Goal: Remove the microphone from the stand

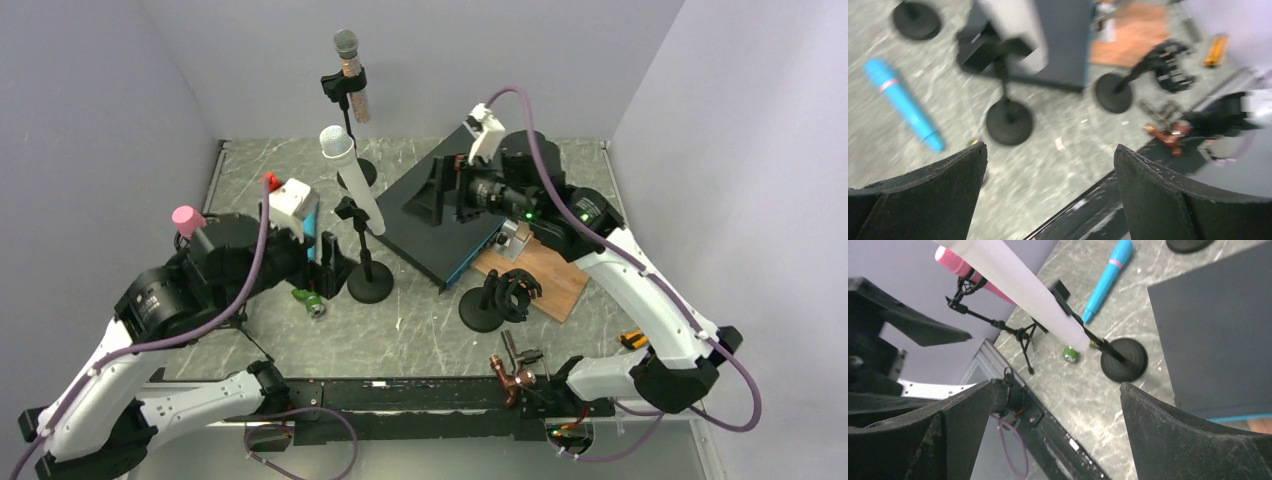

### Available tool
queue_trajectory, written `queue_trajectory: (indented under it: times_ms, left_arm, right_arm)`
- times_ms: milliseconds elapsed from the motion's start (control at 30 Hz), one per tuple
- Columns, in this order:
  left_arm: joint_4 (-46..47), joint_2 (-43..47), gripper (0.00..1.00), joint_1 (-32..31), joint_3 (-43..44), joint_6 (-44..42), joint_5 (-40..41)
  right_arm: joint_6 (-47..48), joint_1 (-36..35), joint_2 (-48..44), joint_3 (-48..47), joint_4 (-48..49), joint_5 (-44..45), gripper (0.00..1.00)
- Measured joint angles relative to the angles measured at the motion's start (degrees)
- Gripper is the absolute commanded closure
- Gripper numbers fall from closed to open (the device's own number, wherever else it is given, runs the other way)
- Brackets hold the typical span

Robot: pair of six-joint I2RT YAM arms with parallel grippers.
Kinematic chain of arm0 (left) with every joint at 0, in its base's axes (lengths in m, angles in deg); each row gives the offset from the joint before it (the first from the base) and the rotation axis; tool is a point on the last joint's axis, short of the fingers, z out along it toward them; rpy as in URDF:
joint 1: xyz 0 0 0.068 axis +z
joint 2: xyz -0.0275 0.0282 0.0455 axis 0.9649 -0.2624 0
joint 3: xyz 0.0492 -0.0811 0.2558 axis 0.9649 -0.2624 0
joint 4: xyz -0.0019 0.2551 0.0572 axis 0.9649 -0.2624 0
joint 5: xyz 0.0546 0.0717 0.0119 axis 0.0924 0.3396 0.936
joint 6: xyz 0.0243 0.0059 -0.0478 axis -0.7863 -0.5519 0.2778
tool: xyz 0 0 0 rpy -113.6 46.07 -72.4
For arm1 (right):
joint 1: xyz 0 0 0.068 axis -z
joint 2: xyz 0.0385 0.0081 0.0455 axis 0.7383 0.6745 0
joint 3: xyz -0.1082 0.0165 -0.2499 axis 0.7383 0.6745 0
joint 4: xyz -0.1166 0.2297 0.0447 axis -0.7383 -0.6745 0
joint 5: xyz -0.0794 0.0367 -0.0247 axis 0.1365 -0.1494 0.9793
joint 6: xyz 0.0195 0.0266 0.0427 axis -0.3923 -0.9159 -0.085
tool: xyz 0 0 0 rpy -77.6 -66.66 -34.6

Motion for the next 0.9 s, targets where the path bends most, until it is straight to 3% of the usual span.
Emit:
queue_trajectory:
  times_ms: [100,233,533,667,767,900]
  left_arm:
    - [-2.1,5.7,0.0,0.2,-9.0,0.7,10.0]
    - [-1.9,10.3,0.01,1.0,-16.9,0.4,16.0]
    - [0.5,13.2,0.0,5.0,-23.3,-2.5,17.5]
    - [1.7,14.1,0.01,7.4,-23.5,-2.7,16.6]
    - [3.7,14.3,0.01,8.7,-24.2,-2.7,15.4]
    - [6.9,14.5,0.01,11.8,-25.7,-1.9,11.0]
  right_arm:
    - [2.8,-5.5,3.7,-4.2,1.1,7.0,0.0]
    - [6.8,-10.5,8.9,-9.1,3.4,14.4,0.0]
    - [16.7,-19.4,18.1,-12.6,9.8,30.6,0.14]
    - [20.0,-22.6,23.4,-15.9,11.6,39.1,0.26]
    - [22.6,-24.2,26.9,-17.8,13.0,44.9,0.49]
    - [26.4,-24.3,29.2,-18.2,14.8,49.1,0.63]
